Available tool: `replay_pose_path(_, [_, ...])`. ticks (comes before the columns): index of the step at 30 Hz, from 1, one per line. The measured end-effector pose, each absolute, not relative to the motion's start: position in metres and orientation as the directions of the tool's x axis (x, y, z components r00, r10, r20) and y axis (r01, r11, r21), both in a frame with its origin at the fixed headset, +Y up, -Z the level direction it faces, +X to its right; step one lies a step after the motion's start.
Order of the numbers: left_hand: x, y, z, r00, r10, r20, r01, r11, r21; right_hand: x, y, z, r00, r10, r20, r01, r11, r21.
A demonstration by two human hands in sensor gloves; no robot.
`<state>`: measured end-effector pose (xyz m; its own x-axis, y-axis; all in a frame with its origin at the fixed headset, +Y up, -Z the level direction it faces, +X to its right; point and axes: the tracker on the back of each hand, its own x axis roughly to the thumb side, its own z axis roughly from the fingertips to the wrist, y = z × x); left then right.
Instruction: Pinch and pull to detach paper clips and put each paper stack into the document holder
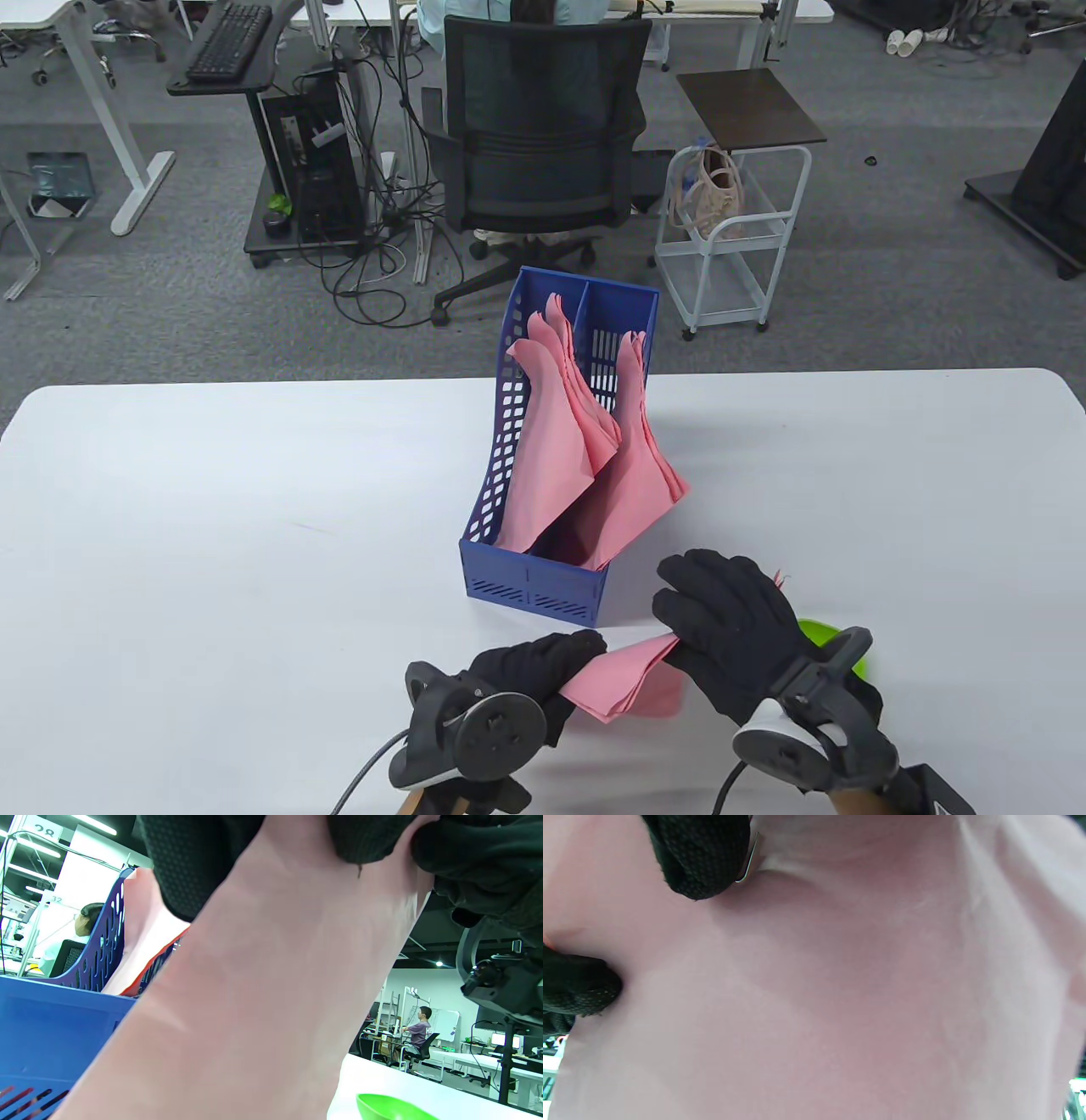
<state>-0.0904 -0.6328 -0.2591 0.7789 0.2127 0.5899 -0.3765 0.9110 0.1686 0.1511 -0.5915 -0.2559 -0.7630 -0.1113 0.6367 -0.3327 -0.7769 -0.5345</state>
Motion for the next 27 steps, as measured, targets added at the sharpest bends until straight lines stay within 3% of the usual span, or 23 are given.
replay_pose_path(7, [-0.091, -0.631, -0.26, 0.765, 0.237, 0.599, -0.392, 0.909, 0.141, 0.156, -0.588, -0.259, -0.721, -0.052, 0.691, -0.361, -0.823, -0.439])
replay_pose_path(17, [-0.093, -0.624, -0.258, 0.742, 0.272, 0.613, -0.427, 0.896, 0.12, 0.174, -0.576, -0.257, -0.717, 0.034, 0.696, -0.428, -0.81, -0.401])
replay_pose_path(27, [-0.11, -0.627, -0.264, 0.749, 0.335, 0.572, -0.473, 0.875, 0.107, 0.206, -0.568, -0.265, -0.813, 0.099, 0.574, -0.425, -0.775, -0.468])
